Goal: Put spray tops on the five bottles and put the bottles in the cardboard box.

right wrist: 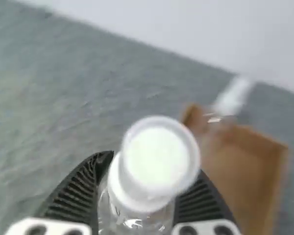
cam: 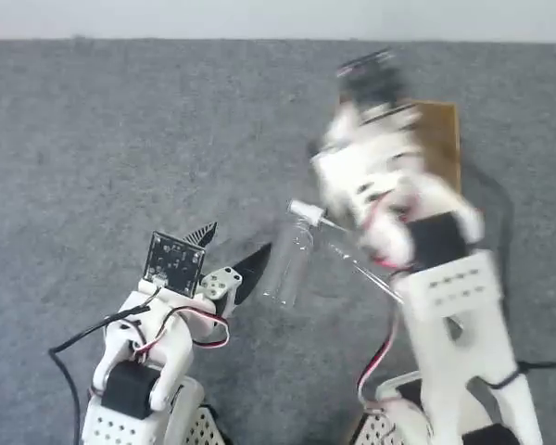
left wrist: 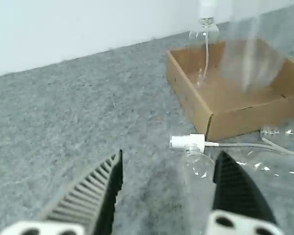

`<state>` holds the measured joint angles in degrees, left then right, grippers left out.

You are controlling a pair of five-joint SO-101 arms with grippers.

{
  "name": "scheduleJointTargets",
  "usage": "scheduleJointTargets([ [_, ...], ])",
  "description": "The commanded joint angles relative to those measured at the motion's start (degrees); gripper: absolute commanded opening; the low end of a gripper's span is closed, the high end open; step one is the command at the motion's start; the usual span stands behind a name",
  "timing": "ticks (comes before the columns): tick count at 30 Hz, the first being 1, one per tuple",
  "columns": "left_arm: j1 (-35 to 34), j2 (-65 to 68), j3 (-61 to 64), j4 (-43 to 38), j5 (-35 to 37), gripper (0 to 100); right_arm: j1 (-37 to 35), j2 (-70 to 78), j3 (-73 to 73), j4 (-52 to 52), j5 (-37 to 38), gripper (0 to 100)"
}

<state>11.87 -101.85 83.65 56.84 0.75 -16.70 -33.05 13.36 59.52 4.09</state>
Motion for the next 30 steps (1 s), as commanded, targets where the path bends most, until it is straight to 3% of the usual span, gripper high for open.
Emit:
scheduleJointTargets([
  [1, 0.0, -1.1, 0.0, 0.7, -0.4, 28, 9.1, 5.2, -9.6, 2.2, 2.8, 0.5],
  [6, 0.0, -1.1, 1.2, 0.0, -0.4, 28, 18.1, 16.2, -14.3, -0.8, 2.9, 0.5],
  [10, 0.0, -1.1, 2.9, -2.1, -0.4, 27, 21.2, 24.5, -16.6, -8.2, 3.0, 0.5],
  [22, -4.3, -1.1, 2.8, -2.4, -0.2, 21, 21.0, 45.8, -27.4, -21.4, 2.8, 0.5],
  [30, -4.3, -1.1, 2.9, -2.4, -0.1, 21, 21.1, 54.5, -34.5, -21.8, 2.8, 0.5],
])
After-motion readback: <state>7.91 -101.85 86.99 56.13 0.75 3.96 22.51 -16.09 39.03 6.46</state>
